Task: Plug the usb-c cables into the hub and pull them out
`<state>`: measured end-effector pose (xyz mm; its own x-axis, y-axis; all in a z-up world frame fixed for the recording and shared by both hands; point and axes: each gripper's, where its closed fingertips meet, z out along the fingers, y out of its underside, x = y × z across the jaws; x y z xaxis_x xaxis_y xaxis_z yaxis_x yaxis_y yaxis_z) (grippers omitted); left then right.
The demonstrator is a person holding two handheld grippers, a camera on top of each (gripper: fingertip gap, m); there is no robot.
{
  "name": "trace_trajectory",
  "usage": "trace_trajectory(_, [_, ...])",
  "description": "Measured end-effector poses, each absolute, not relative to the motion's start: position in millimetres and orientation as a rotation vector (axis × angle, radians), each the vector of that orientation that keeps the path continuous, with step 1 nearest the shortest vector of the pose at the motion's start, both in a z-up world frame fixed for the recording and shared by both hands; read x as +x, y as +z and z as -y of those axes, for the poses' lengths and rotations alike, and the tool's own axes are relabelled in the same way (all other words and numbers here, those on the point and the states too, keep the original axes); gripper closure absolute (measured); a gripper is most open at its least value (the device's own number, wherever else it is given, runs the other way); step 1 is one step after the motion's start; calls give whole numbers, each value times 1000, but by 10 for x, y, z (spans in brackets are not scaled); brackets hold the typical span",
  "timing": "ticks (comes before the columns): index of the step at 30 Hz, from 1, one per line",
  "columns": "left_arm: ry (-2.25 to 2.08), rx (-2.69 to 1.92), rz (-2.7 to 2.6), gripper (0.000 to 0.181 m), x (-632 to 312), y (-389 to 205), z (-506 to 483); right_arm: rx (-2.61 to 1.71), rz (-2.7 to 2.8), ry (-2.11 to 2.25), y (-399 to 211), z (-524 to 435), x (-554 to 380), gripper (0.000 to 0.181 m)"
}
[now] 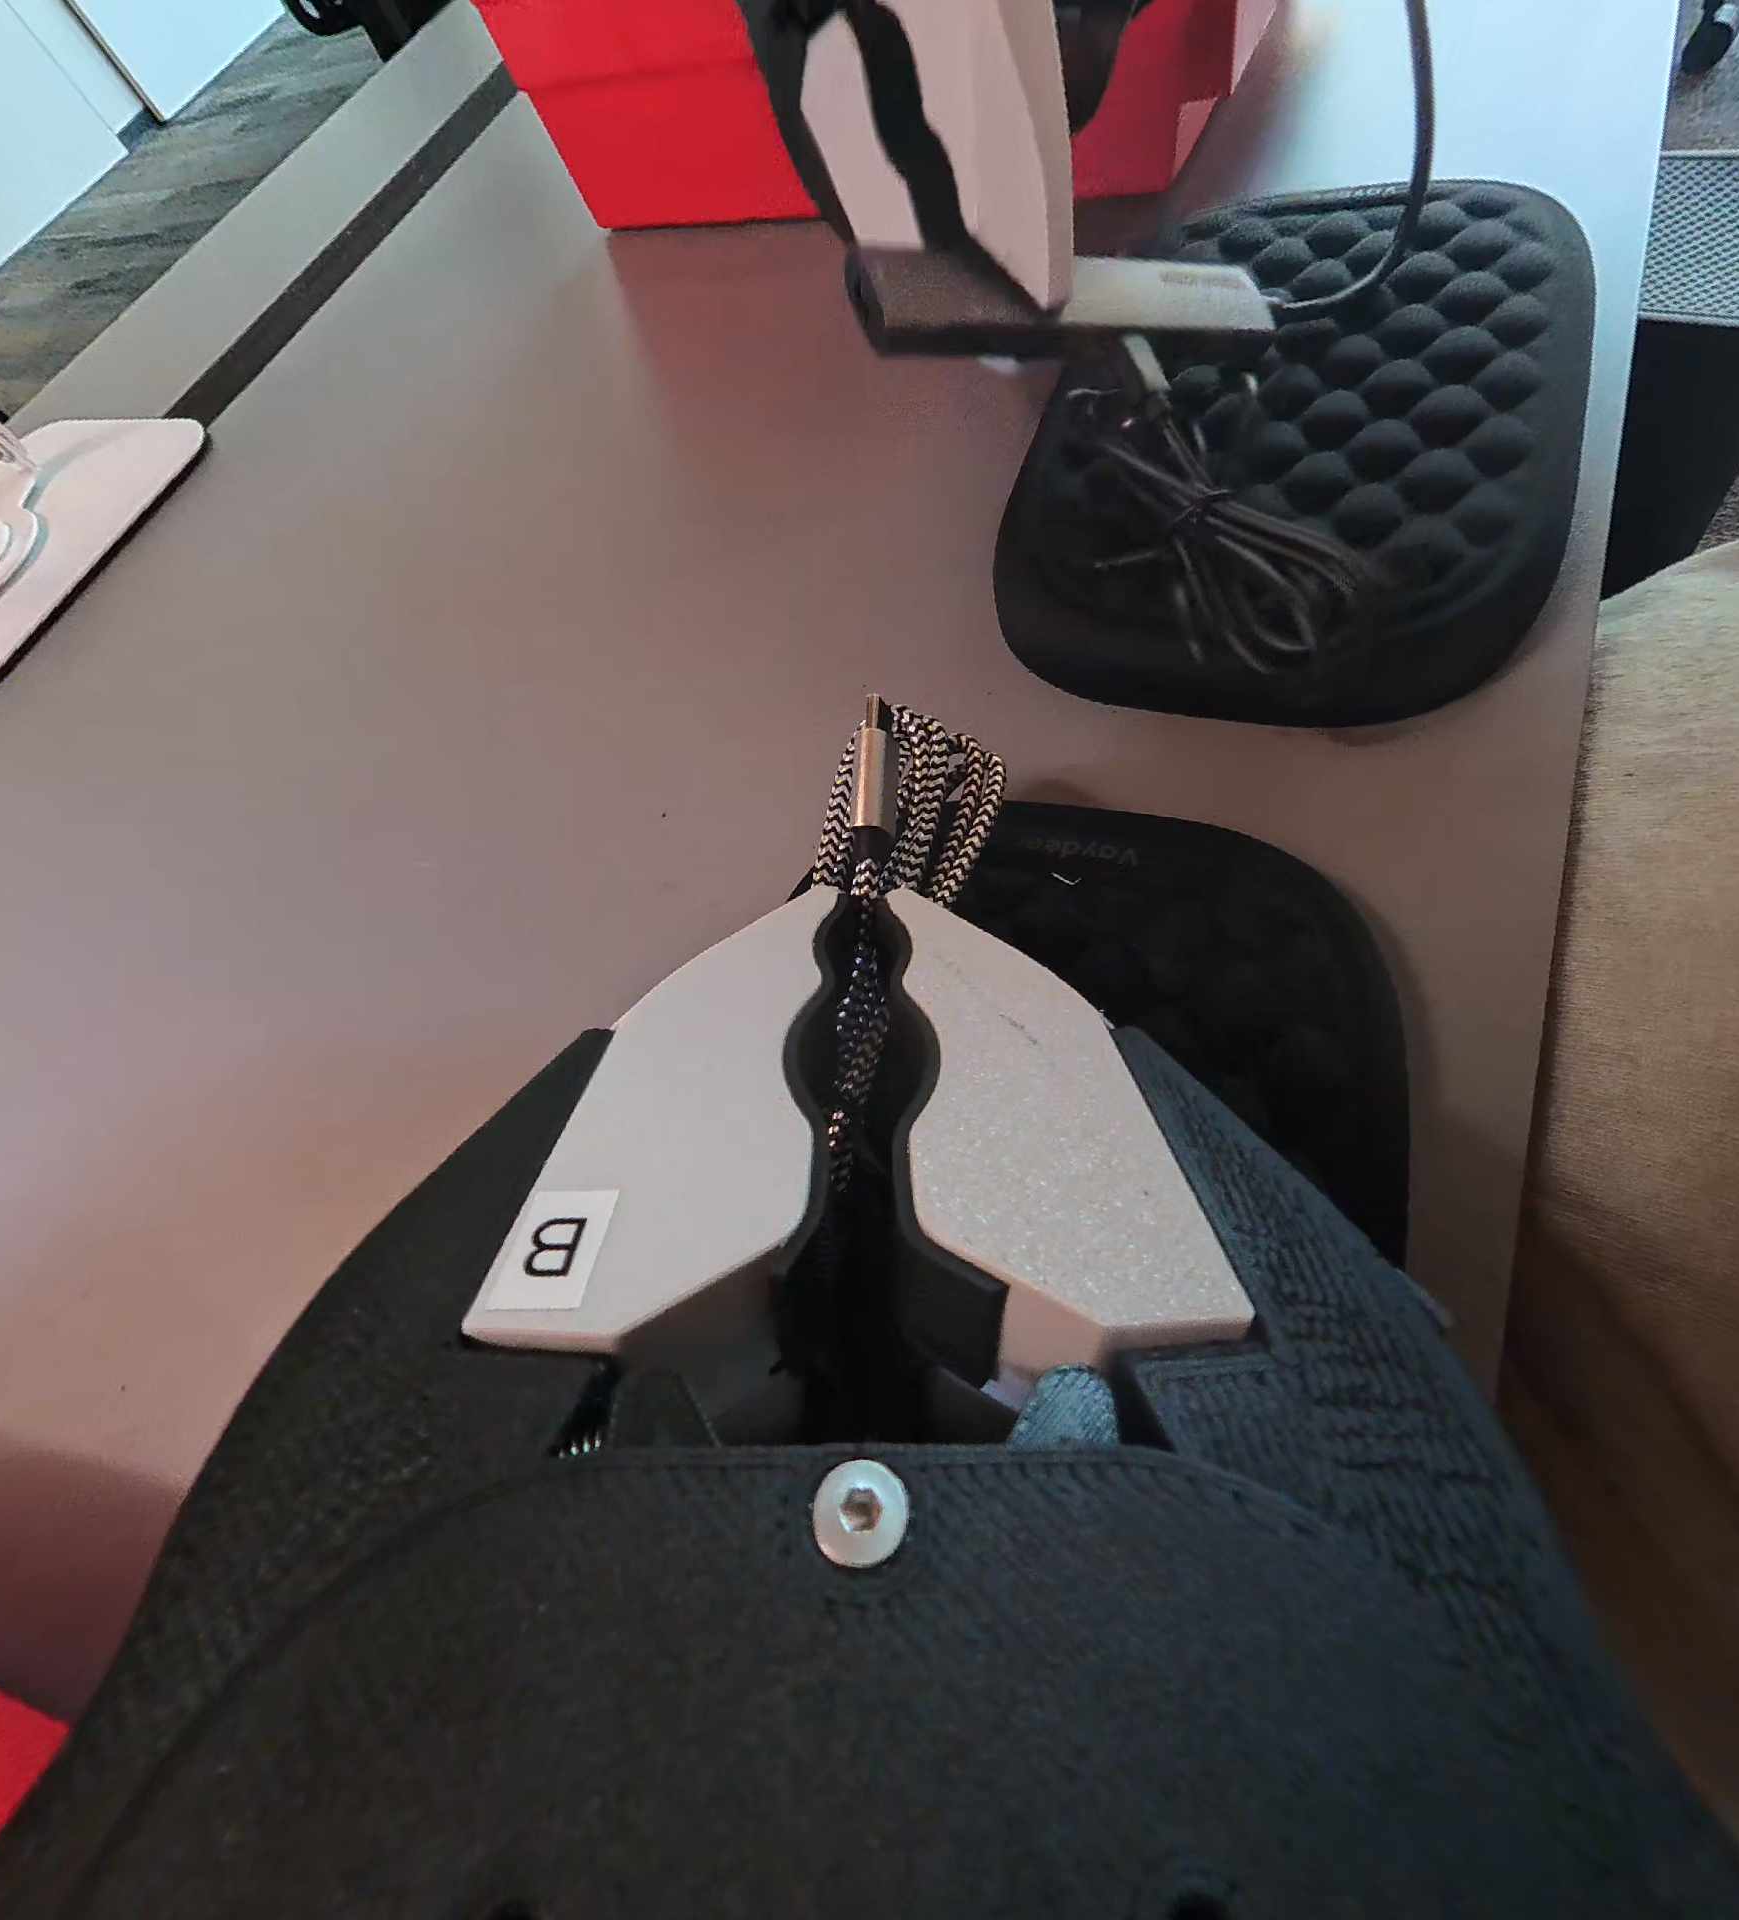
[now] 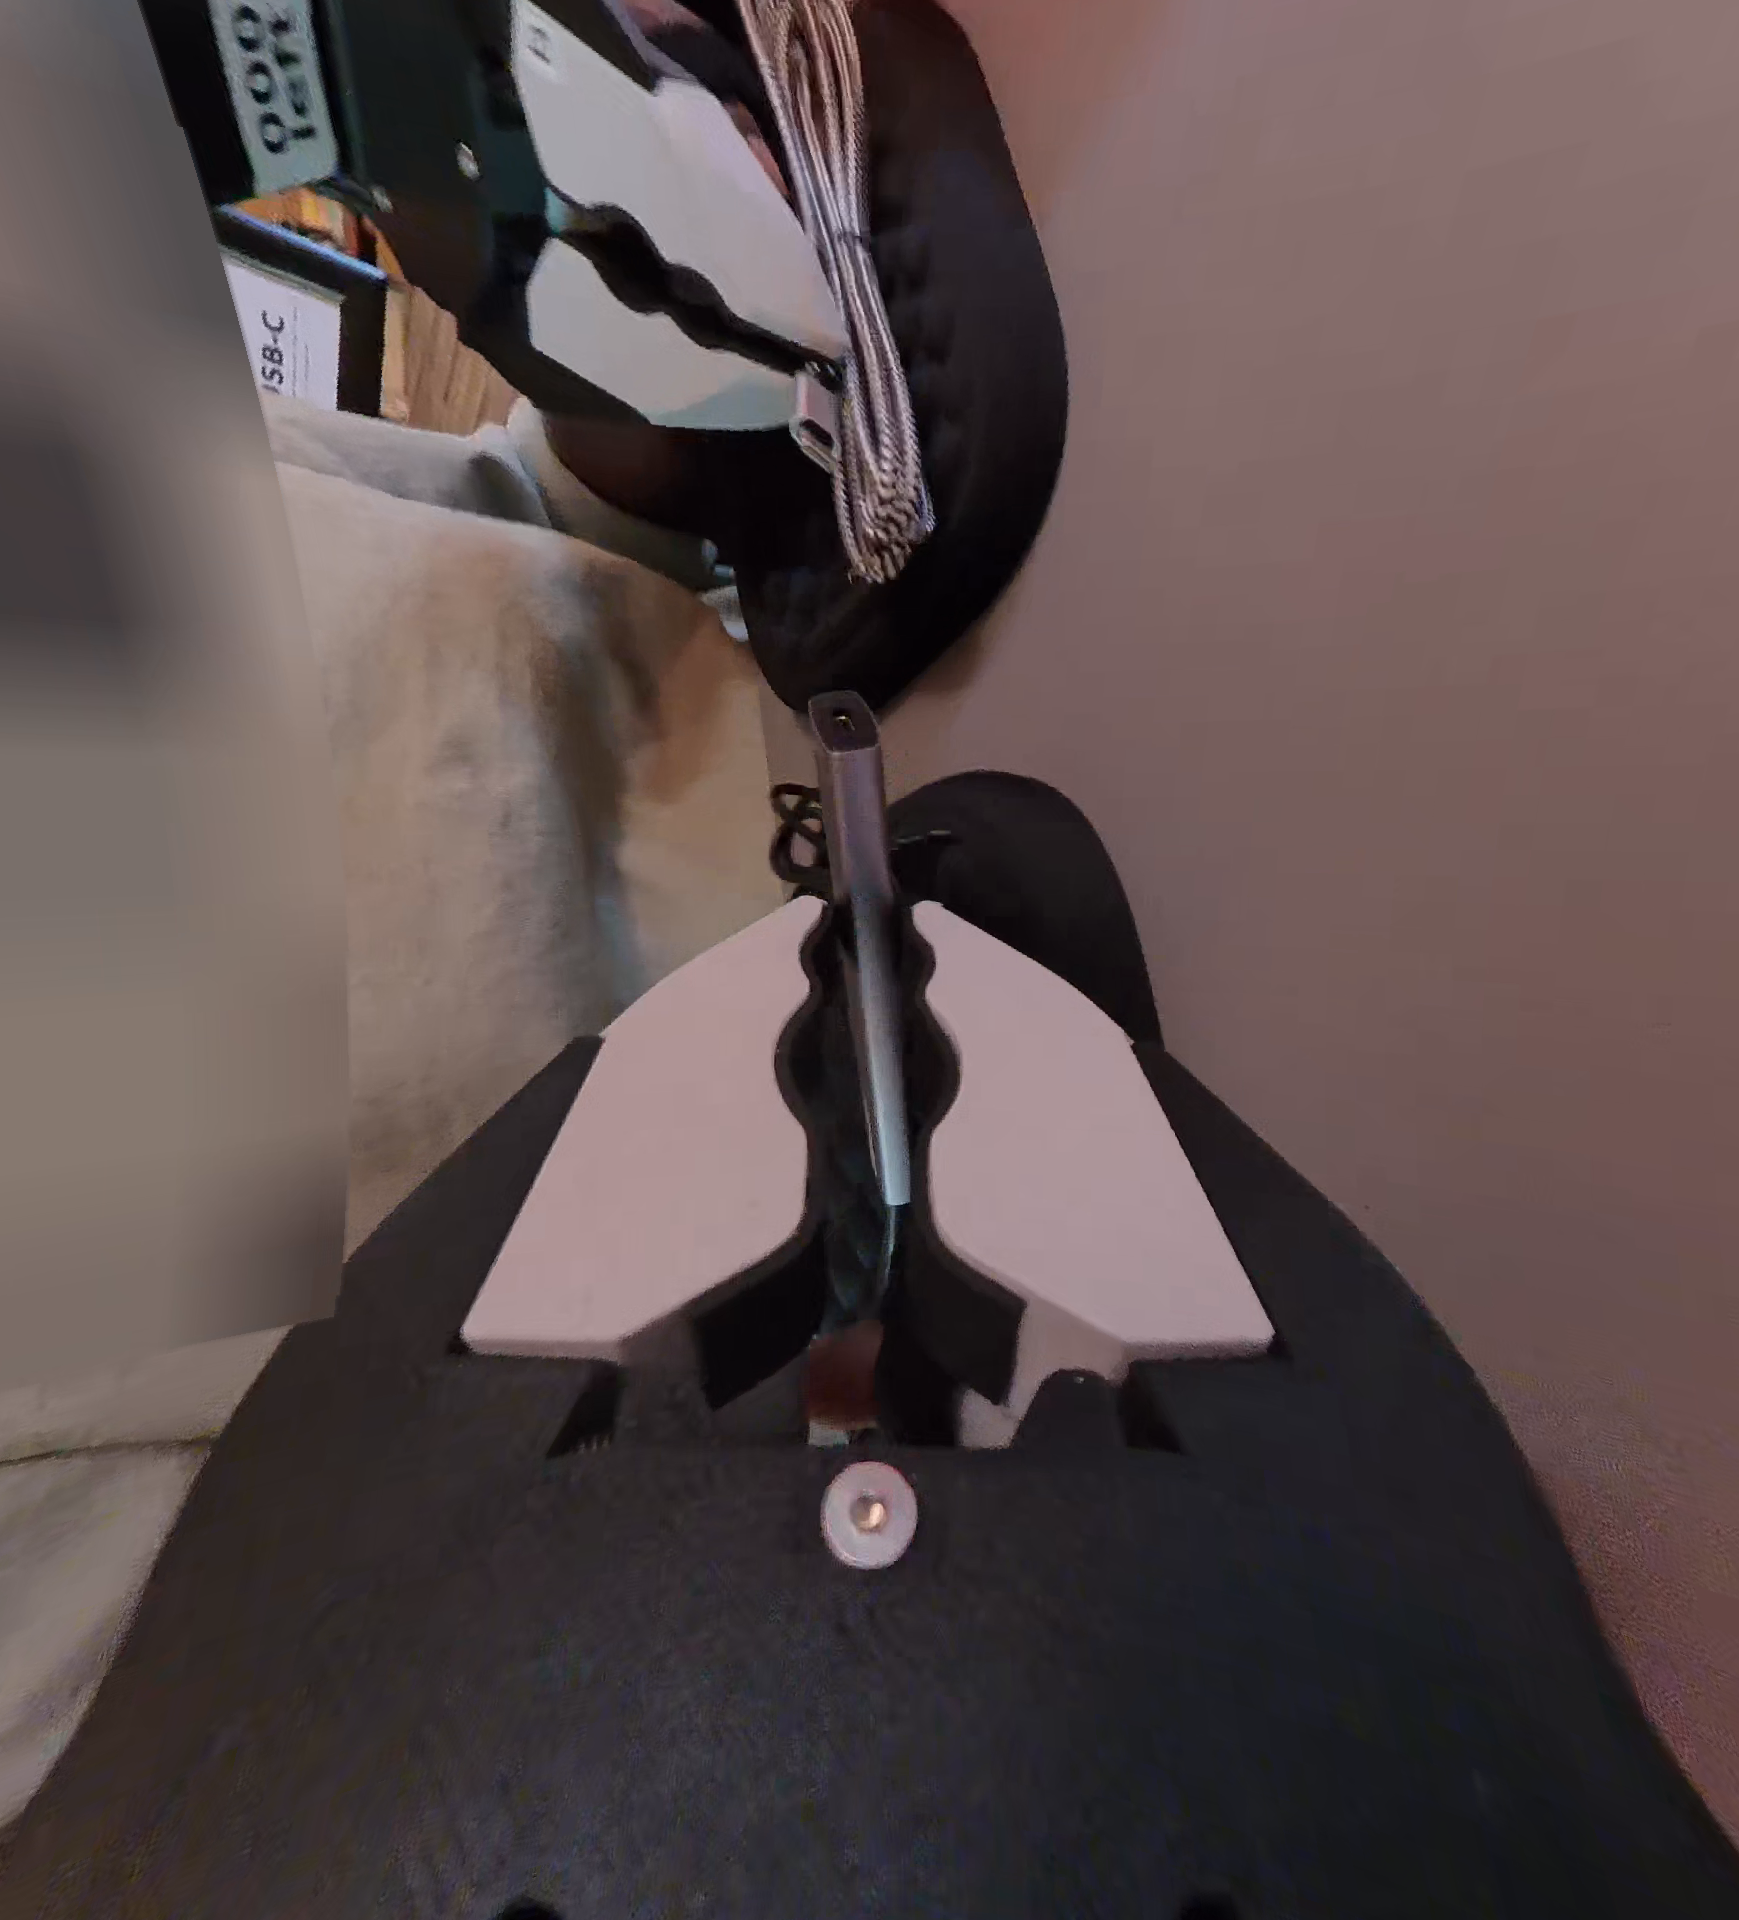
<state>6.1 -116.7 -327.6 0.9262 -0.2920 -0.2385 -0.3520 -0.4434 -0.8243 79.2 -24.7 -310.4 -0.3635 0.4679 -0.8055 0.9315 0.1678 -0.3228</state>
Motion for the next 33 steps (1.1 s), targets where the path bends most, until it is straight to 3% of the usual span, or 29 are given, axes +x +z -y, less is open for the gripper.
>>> trace_trajectory(6, [-46, -2049, -475, 179, 122, -3242, 1197, 1298, -2259, -1507, -2679, 346, 713, 173])
trace_trajectory(10, [-199, -2041, -506, 180, 209, -3198, 1241, 972, -2938, -1762, -2406, 435, 696, 173])
trace_trajectory(15, [-187, -1952, -515, 180, 241, -2944, 1216, 218, -3918, -1386, -2408, 591, 687, 173])
trace_trajectory(17, [19, -1898, -554, 180, 173, -2834, 1173, 169, -3881, -1533, -2402, 728, 717, 173])
trace_trajectory(20, [322, -1828, -692, 180, 198, -2769, 1142, 466, -3483, -2020, -2330, 760, 733, 173])
trace_trajectory(23, [275, -1851, -765, 180, 377, -2796, 1150, 681, -3066, -2266, -2335, 696, 745, 173])
trace_trajectory(33, [-294, -2075, -600, 180, 516, -3016, 1114, 890, -2637, -2034, -2545, 847, 632, 173])
